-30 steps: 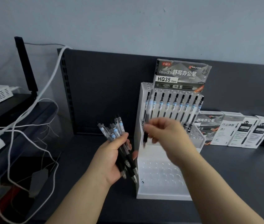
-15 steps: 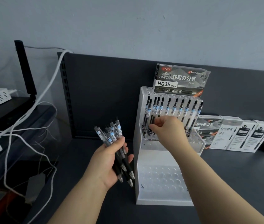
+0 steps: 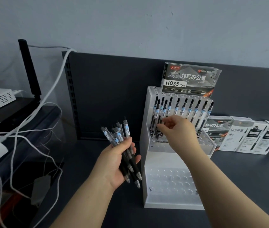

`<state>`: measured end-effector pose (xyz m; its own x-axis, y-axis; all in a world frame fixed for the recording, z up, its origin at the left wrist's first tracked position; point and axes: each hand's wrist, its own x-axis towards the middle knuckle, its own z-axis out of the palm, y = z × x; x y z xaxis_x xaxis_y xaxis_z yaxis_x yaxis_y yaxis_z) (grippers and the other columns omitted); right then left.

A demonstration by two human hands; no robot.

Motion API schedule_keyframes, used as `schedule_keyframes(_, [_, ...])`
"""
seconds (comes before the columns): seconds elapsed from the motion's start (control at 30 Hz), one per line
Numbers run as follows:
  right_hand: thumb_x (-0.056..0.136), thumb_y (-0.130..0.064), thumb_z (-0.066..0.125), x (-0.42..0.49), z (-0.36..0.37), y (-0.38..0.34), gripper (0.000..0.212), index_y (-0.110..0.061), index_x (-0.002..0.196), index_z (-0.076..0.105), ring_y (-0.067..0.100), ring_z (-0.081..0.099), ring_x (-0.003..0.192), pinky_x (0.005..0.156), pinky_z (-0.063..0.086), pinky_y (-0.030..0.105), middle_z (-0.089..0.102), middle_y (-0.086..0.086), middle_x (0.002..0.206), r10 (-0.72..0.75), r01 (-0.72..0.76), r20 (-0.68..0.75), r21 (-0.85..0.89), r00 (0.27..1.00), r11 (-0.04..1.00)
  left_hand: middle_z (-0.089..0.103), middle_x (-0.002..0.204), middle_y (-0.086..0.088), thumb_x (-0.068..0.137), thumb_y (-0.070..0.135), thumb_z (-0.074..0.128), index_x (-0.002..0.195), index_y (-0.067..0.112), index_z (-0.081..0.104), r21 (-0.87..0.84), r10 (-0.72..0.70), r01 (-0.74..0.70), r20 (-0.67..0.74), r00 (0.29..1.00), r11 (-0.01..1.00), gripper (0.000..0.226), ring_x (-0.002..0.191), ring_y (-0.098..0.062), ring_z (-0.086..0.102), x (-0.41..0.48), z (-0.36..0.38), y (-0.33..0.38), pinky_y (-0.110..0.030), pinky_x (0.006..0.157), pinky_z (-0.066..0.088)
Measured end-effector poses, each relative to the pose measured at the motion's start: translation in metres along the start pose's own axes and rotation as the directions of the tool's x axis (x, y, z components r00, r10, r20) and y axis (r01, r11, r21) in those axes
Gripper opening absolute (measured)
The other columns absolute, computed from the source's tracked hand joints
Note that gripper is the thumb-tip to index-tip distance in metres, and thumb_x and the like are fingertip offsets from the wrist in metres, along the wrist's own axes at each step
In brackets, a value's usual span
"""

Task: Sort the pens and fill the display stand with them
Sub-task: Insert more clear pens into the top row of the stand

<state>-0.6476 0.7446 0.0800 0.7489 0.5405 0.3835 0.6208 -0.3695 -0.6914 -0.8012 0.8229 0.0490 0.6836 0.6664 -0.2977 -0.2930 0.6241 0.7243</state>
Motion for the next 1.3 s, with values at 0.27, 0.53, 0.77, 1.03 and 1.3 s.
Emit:
schedule_keyframes(0.27, [0.085, -0.023, 0.065, -0.056, 0.007, -0.030, 0.003, -0.022, 0.083, 0.067, 0.002, 0.062, 0.059, 0.058, 0.048, 0.014, 0.066, -0.006, 0.066, -0.071, -0.009, 0.358, 0.215, 0.931, 0.976, 0.072, 0.094, -0.018, 0.086, 0.014, 0.061, 0.102, 0.001, 0.066, 0.031, -0.010, 0.006, 0.147, 0.989, 0.999, 0.021, 0.081, -0.025, 0.071, -0.003, 0.011, -0.002, -0.035, 0.076, 0.056])
schedule_keyframes(0.53, [0.086, -0.020, 0.064, -0.044, -0.012, -0.025, 0.010, -0.019, 0.077, 0.069, 0.001, 0.049, 0.048, 0.050, 0.042, 0.015, 0.064, -0.007, 0.060, 0.050, -0.162, 0.281, 0.391, 0.958, 0.906, 0.067, 0.073, -0.008, 0.069, 0.019, 0.068, 0.088, 0.006, 0.066, 0.039, 0.000, -0.006, 0.151, 0.989, 0.999, 0.023, 0.066, -0.020, 0.066, -0.003, 0.015, -0.004, -0.038, 0.066, 0.058])
schedule_keyframes(0.77, [0.089, -0.020, 0.062, -0.007, -0.030, -0.006, 0.008, -0.018, 0.094, 0.068, 0.002, 0.053, 0.057, 0.055, 0.047, 0.016, 0.066, -0.010, 0.074, 0.137, -0.058, -0.150, 0.439, 0.979, 0.897, 0.056, 0.057, 0.001, 0.081, 0.029, 0.066, 0.086, 0.010, 0.063, 0.042, -0.020, 0.021, -0.018, 1.000, 0.999, 0.020, 0.048, -0.010, 0.053, 0.001, 0.014, -0.007, -0.028, 0.054, 0.053])
schedule_keyframes(1.03, [0.091, -0.024, 0.059, 0.007, -0.019, 0.005, 0.015, -0.015, 0.102, 0.066, 0.001, 0.053, 0.059, 0.046, 0.039, 0.007, 0.060, -0.013, 0.071, 0.018, 0.005, -0.119, 0.189, 0.993, 0.982, 0.055, 0.069, -0.005, 0.092, 0.015, 0.053, 0.099, 0.004, 0.061, -0.114, -0.084, 0.080, -0.029, 0.996, 0.990, 0.015, 0.062, -0.015, 0.053, 0.000, 0.012, -0.009, -0.034, 0.065, 0.051])
schedule_keyframes(1.3, [0.092, -0.023, 0.056, 0.010, -0.017, 0.014, 0.015, -0.014, 0.100, 0.065, 0.003, 0.052, 0.059, 0.051, 0.038, 0.016, 0.057, -0.012, 0.067, -0.039, 0.047, -0.096, 0.085, 0.995, 0.995, 0.058, 0.071, -0.007, 0.089, 0.003, 0.053, 0.094, 0.004, 0.062, -0.092, -0.072, 0.071, -0.007, 0.997, 0.993, 0.010, 0.064, -0.015, 0.056, -0.004, 0.013, -0.009, -0.034, 0.063, 0.052])
